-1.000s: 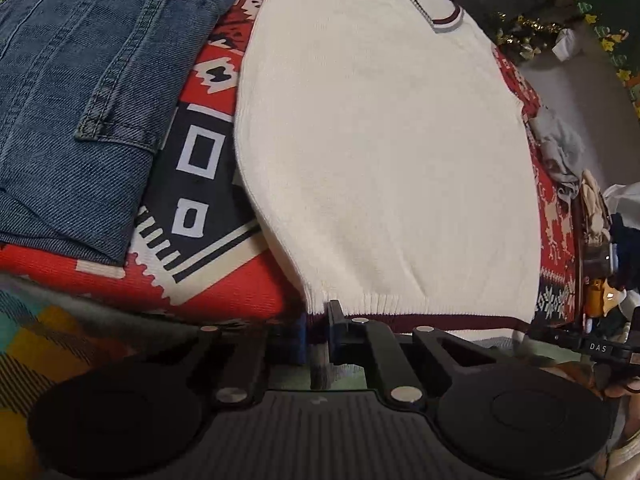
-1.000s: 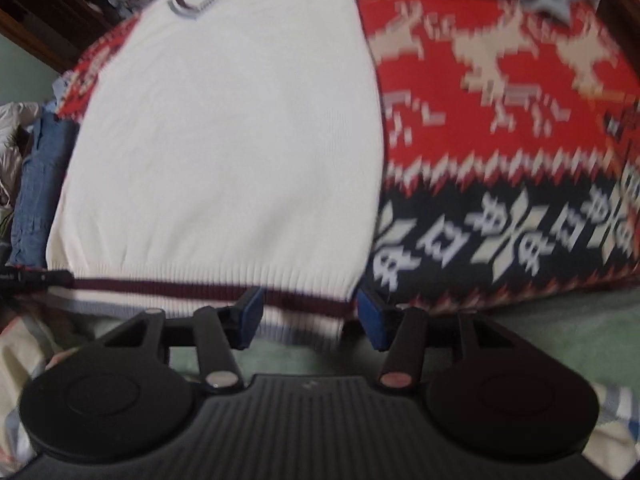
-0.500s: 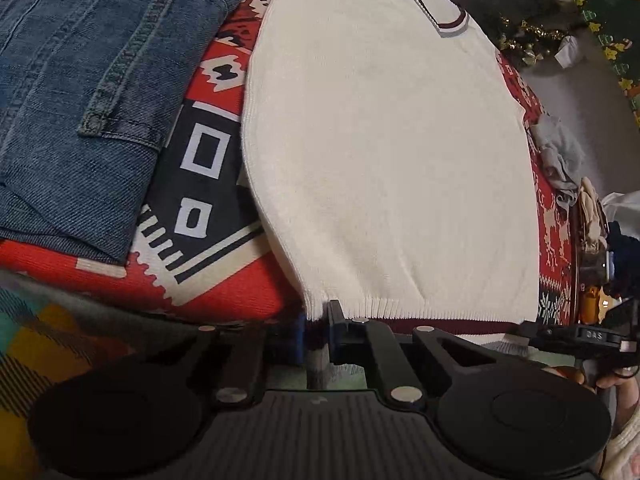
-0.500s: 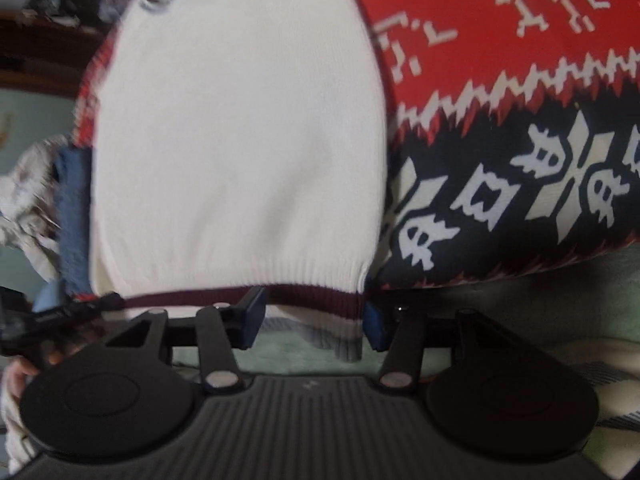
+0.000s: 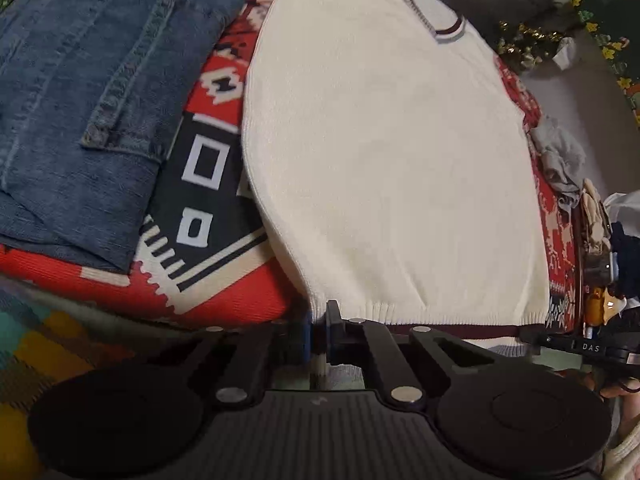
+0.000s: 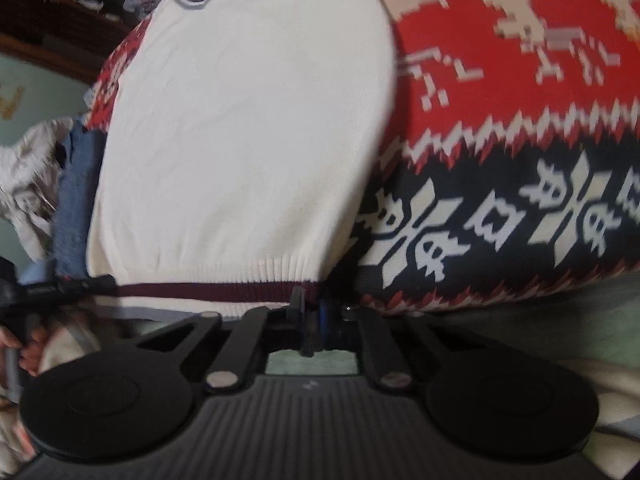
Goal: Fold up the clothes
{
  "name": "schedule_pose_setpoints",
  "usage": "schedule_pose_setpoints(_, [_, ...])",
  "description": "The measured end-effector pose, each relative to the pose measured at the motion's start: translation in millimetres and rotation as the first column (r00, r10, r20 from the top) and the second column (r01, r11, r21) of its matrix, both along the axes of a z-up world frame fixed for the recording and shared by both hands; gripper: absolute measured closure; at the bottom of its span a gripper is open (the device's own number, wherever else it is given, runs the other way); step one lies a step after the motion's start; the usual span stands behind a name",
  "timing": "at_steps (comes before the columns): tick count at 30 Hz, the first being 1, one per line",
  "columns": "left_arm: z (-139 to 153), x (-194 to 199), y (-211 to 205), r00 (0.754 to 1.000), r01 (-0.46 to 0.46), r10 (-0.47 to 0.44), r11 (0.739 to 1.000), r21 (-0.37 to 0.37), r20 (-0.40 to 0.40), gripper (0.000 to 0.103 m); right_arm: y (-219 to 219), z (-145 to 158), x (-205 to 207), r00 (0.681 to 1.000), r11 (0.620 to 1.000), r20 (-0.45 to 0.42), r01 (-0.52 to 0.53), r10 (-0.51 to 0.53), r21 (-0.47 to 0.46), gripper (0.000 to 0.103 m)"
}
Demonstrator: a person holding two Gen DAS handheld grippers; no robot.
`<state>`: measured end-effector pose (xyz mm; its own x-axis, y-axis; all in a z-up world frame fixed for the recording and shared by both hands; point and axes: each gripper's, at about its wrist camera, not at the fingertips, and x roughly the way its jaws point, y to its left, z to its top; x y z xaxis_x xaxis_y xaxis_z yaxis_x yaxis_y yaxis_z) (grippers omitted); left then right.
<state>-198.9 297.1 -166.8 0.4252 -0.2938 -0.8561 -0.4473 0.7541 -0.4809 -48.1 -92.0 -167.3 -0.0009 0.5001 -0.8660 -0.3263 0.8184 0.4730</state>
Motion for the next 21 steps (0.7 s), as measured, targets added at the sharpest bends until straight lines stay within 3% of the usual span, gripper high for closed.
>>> schedule_pose_setpoints(3, [21.1, -12.4, 14.4, 0.996, -0.057, 0.059, 0.997, -0.043, 0.062, 0.097, 0.2, 25.8, -10.1, 0.995, 0.998, 0.091, 0.037, -0.041, 0.046, 0.098])
schedule_pose_setpoints(9, [64.8, -30.5, 34.8, 0.987, -0.089, 0.102, 0.991, -0.102, 0.128, 0.097, -49.5, 64.9, -13.2, 0.972, 0.968, 0.143, 0.156, -0.186, 0.197, 0.098])
schedule_pose_setpoints(13, [97.6, -43.8, 24.9, 0.984, -0.050, 0.060, 0.997, -0.062, 0.167, 0.097, -52.5, 98.3, -24.0, 0.964, 0.971, 0.218, 0.106, -0.153, 0.213, 0.098])
schedule_pose_setpoints(15, [107.7, -54.6, 18.4, 0.984, -0.022, 0.031, 0.999, -0.050, 0.176, 0.097, -61.8, 110.7, -28.9, 0.967, 0.966, 0.215, 0.085, -0.139, 0.243, 0.098])
schedule_pose_setpoints(21, [106.4, -85.5, 1.2, 0.989, 0.016, -0.006, 0.998, -0.068, 0.151, 0.097, -97.8, 129.4, -50.4, 0.973, 0.964, 0.198, 0.064, -0.118, 0.258, 0.098])
